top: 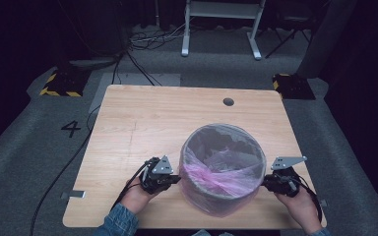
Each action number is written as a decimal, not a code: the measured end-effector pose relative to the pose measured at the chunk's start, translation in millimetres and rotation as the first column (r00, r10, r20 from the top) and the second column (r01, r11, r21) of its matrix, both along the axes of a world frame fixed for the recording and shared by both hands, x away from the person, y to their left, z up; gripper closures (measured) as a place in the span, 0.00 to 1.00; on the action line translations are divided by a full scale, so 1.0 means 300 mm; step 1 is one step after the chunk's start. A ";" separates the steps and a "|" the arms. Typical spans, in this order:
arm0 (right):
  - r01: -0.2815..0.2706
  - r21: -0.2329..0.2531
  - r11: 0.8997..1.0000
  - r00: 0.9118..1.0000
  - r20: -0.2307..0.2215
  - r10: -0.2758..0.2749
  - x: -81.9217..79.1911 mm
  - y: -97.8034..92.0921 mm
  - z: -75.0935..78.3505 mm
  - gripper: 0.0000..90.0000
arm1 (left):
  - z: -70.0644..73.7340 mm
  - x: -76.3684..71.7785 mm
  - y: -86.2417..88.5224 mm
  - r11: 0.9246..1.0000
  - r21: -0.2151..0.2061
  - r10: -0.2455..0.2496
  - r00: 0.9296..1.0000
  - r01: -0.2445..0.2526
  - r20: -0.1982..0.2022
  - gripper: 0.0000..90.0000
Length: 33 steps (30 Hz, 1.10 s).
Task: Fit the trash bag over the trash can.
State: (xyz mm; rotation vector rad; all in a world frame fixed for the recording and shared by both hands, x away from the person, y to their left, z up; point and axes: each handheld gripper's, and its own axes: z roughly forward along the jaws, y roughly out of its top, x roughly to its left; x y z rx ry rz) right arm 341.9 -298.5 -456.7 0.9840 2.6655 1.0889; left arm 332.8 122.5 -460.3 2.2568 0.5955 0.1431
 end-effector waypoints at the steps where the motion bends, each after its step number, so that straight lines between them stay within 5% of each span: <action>1: -0.004 -0.006 1.000 1.000 -0.027 0.004 0.000 0.002 -0.014 0.97 | -0.003 0.002 0.008 1.000 -0.009 0.007 1.000 -0.007 -0.011 1.00; 7: -0.043 -0.046 0.998 0.995 -0.090 0.039 -0.029 -0.007 -0.045 0.99 | 0.015 0.004 0.056 0.994 -0.093 0.056 0.998 -0.056 0.006 1.00; 9: -0.050 -0.086 0.995 0.992 -0.122 0.039 -0.039 -0.013 -0.074 0.99 | 0.033 0.008 0.063 0.984 -0.165 0.078 0.997 -0.073 0.020 1.00; 12: -0.046 -0.061 0.997 0.991 -0.128 0.038 -0.074 -0.025 -0.073 0.98 | 0.047 0.014 0.050 0.987 -0.143 0.084 0.995 -0.076 0.051 1.00; 14: -0.066 -0.011 0.998 0.993 -0.094 0.065 -0.107 -0.029 -0.053 0.93 | 0.034 0.023 0.040 0.992 -0.090 0.088 0.996 -0.085 0.034 1.00; 16: -0.056 0.023 0.998 0.997 -0.058 0.057 -0.129 -0.036 -0.026 0.75 | 0.007 0.031 0.032 0.995 -0.052 0.083 0.996 -0.084 -0.016 1.00; 19: -0.047 0.077 0.996 0.998 0.054 0.043 -0.155 -0.044 0.028 0.48 | -0.003 0.016 0.029 0.991 -0.098 0.080 0.995 -0.086 -0.065 1.00; 23: -0.079 0.141 0.987 0.989 0.137 0.059 -0.187 -0.053 0.098 0.35 | 0.044 -0.024 0.048 0.984 -0.155 0.095 0.996 -0.093 0.004 0.79; 29: -0.036 0.111 0.993 0.985 0.174 0.016 -0.216 -0.082 0.131 0.31 | 0.100 -0.059 0.085 0.966 -0.241 0.132 0.983 -0.098 0.130 0.48; 33: 0.040 0.158 0.987 0.981 0.184 -0.069 -0.219 -0.138 0.144 0.30 | 0.115 -0.038 0.066 0.973 -0.218 0.114 0.983 -0.080 0.146 0.42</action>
